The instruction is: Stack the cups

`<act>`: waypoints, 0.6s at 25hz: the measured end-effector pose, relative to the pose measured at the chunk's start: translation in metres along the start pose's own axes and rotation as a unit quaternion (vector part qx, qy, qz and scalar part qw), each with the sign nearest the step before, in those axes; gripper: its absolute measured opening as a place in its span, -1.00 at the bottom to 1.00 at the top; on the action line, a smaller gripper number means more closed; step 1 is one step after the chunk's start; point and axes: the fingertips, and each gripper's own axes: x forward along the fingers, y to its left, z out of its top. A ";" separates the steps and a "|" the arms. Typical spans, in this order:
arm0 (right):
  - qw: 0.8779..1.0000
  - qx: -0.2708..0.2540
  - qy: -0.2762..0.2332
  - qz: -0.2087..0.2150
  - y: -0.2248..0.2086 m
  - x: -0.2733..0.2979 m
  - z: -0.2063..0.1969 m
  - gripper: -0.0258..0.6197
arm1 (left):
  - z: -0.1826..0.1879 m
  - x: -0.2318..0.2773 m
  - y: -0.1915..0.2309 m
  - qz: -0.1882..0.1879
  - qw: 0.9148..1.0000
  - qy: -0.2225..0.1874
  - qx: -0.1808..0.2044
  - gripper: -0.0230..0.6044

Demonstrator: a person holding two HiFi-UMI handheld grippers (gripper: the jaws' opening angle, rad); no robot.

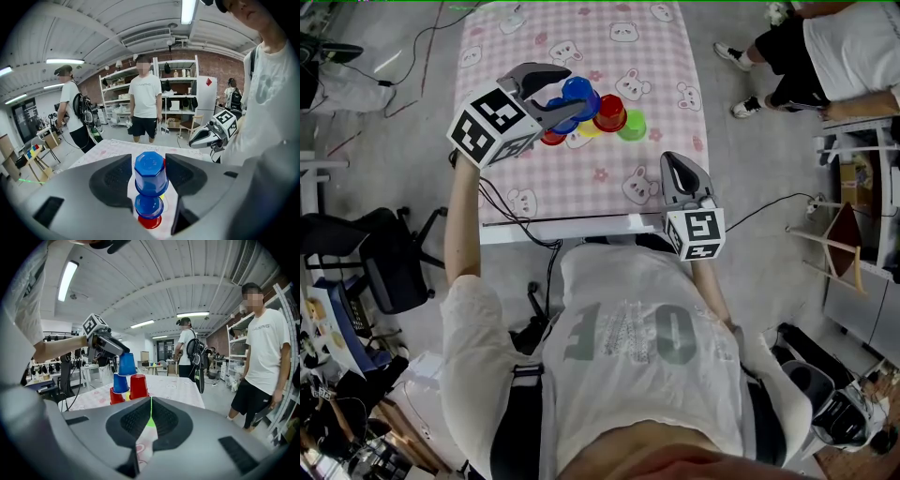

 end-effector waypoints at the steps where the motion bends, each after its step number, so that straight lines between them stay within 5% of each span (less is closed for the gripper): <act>1: 1.000 -0.001 -0.002 0.001 0.001 0.001 0.001 -0.83 | 0.002 -0.002 0.001 0.004 1.000 -0.004 0.002 -0.22; 4: 1.000 -0.003 -0.009 0.006 0.003 0.003 0.005 -0.83 | 0.022 -0.016 0.008 0.030 0.998 -0.049 0.002 -0.22; 7: 1.000 -0.004 -0.013 0.008 0.004 0.005 0.009 -0.83 | 0.060 -0.044 0.023 0.082 0.987 -0.139 -0.004 -0.22; 12: 0.999 -0.009 -0.026 0.021 0.011 0.014 0.017 -0.83 | 0.107 -0.097 0.025 0.178 0.949 -0.259 0.014 -0.23; 15: 0.999 -0.013 -0.034 0.028 0.015 0.019 0.024 -0.83 | 0.108 -0.117 0.010 0.250 0.921 -0.298 0.009 -0.45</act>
